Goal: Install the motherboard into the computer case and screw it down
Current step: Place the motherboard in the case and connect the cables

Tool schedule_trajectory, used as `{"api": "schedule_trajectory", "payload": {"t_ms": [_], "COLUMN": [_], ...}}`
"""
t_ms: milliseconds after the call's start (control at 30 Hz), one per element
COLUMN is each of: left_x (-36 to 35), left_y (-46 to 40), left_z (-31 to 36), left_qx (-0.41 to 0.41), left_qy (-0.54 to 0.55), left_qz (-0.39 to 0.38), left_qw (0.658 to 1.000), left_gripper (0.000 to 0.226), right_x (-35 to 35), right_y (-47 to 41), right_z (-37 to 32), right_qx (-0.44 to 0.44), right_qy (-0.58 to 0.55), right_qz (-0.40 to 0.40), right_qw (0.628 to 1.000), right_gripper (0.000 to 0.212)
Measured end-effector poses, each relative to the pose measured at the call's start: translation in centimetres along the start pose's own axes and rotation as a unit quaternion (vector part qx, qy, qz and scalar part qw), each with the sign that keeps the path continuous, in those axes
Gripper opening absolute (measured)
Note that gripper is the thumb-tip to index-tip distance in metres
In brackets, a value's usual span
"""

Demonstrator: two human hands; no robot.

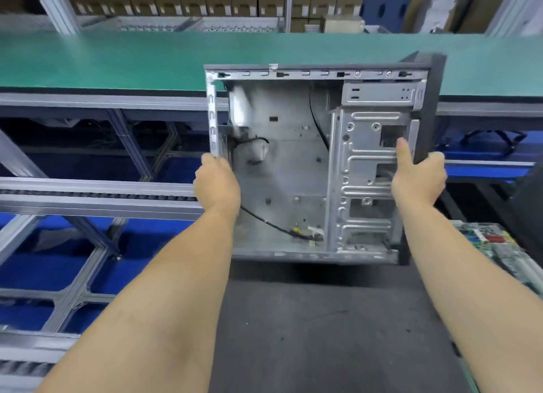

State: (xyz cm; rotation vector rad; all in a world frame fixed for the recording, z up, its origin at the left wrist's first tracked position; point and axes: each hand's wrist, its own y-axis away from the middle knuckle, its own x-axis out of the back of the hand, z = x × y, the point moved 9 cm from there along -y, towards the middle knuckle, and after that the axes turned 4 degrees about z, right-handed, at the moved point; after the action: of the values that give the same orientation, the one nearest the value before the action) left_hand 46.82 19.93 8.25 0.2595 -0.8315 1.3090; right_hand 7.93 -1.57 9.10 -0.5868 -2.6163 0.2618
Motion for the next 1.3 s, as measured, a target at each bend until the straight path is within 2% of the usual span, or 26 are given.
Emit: {"api": "schedule_trajectory", "payload": {"t_ms": [100,233,500,600,667,733,800,833,900,933,1000,1067,1100,1167,1233,1300], "left_x": [0.5,-0.4,-1.7,-2.2,-2.3,-2.4,-2.9,-3.2,-4.0,-4.3,-4.7,-5.4,-6.1,-7.9,-9.3,-9.7], "left_y": [0.8,2.9,4.1,4.7,4.6,4.4,4.5,4.6,4.9,5.1,5.3,6.1,6.9,8.5,9.4,9.8], "left_z": [0.4,-1.0,-3.4,-5.0,-5.3,-5.3,-5.1,-4.9,-4.7,-4.4,-2.5,0.0,1.0,1.6,0.6,-1.3], "left_qx": [-0.013,-0.018,-0.011,-0.018,-0.023,-0.019,-0.016,-0.016,-0.037,-0.062,-0.166,-0.304,-0.361,-0.428,-0.437,-0.397], "left_qy": [-0.066,-0.123,-0.222,-0.257,-0.256,-0.239,-0.220,-0.216,-0.222,-0.230,-0.273,-0.301,-0.306,-0.329,-0.358,-0.379], "left_qz": [-0.024,-0.074,-0.157,-0.162,-0.156,-0.154,-0.160,-0.167,-0.186,-0.195,-0.183,-0.144,-0.146,-0.205,-0.278,-0.357], "left_qw": [0.997,0.990,0.962,0.953,0.954,0.959,0.962,0.962,0.956,0.951,0.930,0.892,0.869,0.817,0.777,0.756], "left_gripper": [0.026,0.019,0.024,0.022,0.012,0.012,0.009,0.011,0.043,0.059,0.074,0.075,0.074,0.069,0.058,0.043], "right_x": [1.5,1.6,-0.6,-1.8,-1.8,-1.7,-1.9,-2.2,-3.3,-3.8,-4.7,-4.7,-4.2,-2.6,-1.5,-1.2], "right_y": [-0.2,0.2,2.4,3.1,3.3,3.6,5.2,7.0,13.2,17.1,25.1,30.8,32.1,33.1,33.5,33.8], "right_z": [-1.2,0.1,6.2,7.8,7.8,6.7,3.2,0.7,-3.8,-5.2,-5.5,-4.5,-4.3,-4.8,-5.4,-5.4], "right_qx": [-0.002,0.006,-0.030,-0.037,-0.044,-0.026,0.056,0.128,0.282,0.325,0.358,0.353,0.360,0.432,0.510,0.565], "right_qy": [0.104,0.181,0.282,0.311,0.315,0.301,0.301,0.326,0.343,0.322,0.301,0.294,0.292,0.276,0.242,0.214], "right_qz": [0.005,-0.056,-0.161,-0.179,-0.179,-0.181,-0.177,-0.183,-0.224,-0.264,-0.357,-0.419,-0.414,-0.351,-0.301,-0.273], "right_qw": [0.995,0.982,0.945,0.933,0.931,0.936,0.935,0.918,0.867,0.849,0.809,0.783,0.783,0.784,0.769,0.748], "right_gripper": [0.062,0.059,0.061,0.060,0.060,0.052,0.036,0.036,0.038,0.035,0.032,0.043,0.047,0.051,0.048,0.046]}}
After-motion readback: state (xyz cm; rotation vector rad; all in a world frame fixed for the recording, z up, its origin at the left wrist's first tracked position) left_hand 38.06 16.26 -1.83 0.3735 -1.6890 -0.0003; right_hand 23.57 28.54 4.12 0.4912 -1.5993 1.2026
